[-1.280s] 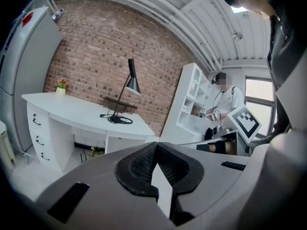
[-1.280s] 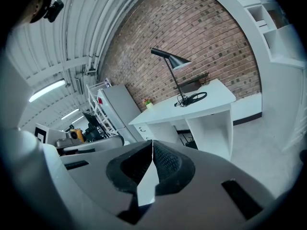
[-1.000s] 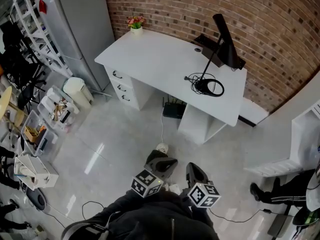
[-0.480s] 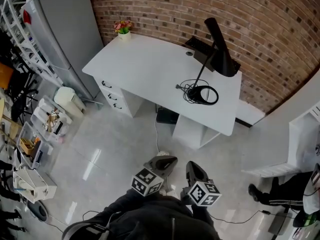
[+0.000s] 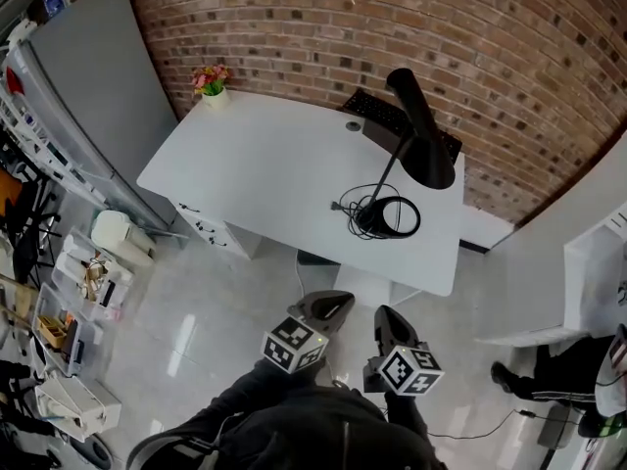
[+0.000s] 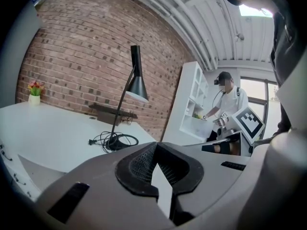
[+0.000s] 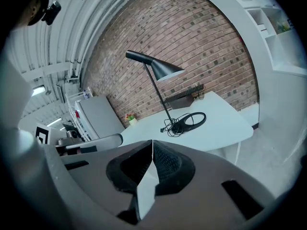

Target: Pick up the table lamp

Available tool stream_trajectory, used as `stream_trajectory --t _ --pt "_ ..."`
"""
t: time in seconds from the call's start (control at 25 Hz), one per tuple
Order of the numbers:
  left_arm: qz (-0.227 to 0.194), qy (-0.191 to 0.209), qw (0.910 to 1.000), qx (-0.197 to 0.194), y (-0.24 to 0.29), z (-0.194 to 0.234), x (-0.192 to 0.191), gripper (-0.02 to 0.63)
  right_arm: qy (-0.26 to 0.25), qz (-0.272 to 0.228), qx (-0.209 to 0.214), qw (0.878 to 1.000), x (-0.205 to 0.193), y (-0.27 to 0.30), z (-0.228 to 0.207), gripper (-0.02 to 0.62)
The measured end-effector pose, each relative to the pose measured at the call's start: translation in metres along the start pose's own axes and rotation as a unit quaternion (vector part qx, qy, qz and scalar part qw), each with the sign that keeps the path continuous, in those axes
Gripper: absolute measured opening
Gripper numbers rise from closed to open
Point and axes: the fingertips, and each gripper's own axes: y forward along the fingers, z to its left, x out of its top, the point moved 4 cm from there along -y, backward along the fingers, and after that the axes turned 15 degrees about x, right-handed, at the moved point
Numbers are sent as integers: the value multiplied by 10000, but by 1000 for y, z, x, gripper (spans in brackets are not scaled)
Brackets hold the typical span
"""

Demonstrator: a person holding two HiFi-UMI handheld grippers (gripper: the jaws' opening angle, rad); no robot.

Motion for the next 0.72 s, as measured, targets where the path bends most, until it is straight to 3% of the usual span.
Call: stream_trajectory --t 0.48,0.72 --pt "-451 471 9970 -427 86 71 93 6 -57 -847 -402 9956 83 70 -45 12" --pt "-701 858 9925 -508 121 90 138 6 -116 -1441 -229 9892 129 88 -59 12"
